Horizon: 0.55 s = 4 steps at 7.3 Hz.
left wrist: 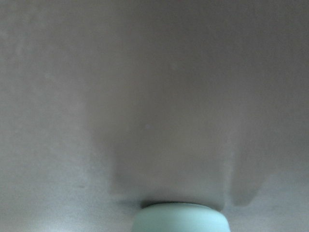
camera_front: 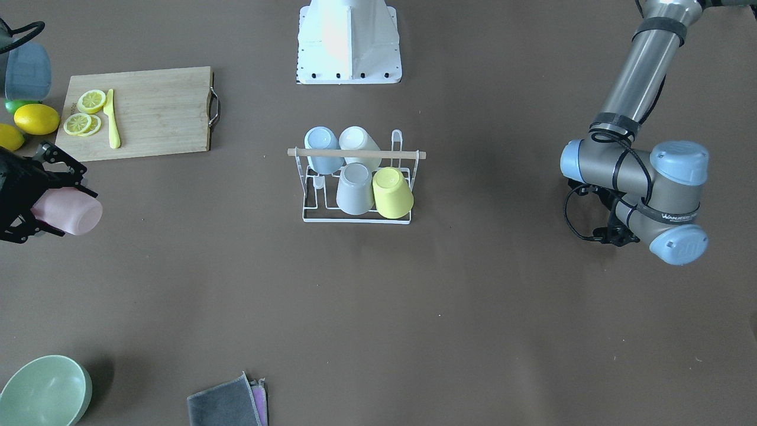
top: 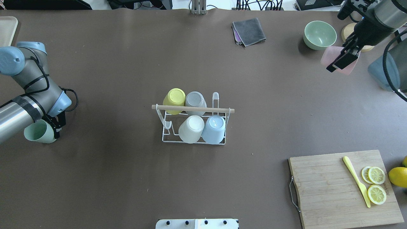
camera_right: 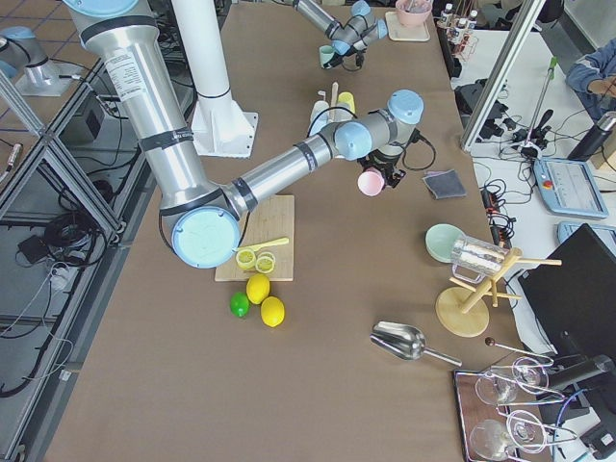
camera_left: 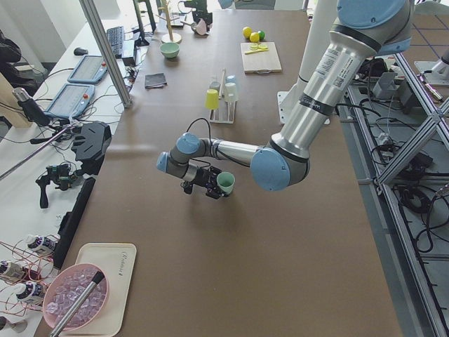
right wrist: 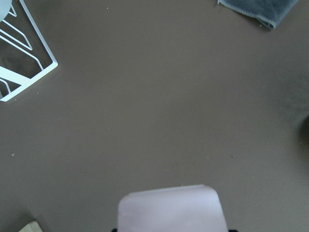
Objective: Place cup on cup holder
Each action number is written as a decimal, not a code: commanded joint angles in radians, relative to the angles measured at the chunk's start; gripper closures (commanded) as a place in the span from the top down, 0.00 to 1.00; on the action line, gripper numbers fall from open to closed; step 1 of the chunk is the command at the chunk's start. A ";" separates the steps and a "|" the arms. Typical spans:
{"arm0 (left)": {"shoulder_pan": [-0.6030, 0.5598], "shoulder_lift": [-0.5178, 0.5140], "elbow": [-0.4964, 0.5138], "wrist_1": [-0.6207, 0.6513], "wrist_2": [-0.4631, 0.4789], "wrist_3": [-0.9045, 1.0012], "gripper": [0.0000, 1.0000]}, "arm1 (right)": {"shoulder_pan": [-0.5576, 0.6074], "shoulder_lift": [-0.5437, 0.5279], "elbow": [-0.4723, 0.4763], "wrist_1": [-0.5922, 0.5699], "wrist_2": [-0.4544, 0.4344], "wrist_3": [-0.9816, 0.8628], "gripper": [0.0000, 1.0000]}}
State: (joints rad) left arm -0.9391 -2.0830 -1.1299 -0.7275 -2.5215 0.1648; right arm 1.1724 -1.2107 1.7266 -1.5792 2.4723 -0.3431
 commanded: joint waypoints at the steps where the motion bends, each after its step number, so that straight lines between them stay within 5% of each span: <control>1: 0.002 0.003 -0.001 0.000 0.001 -0.001 0.07 | 0.000 -0.029 -0.088 0.359 0.005 0.002 0.00; 4: 0.002 -0.009 -0.022 0.115 0.003 0.053 0.00 | -0.004 -0.001 -0.153 0.769 0.008 0.117 0.00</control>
State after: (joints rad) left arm -0.9371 -2.0867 -1.1412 -0.6674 -2.5200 0.1813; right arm 1.1708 -1.2252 1.5875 -0.9827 2.4781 -0.3006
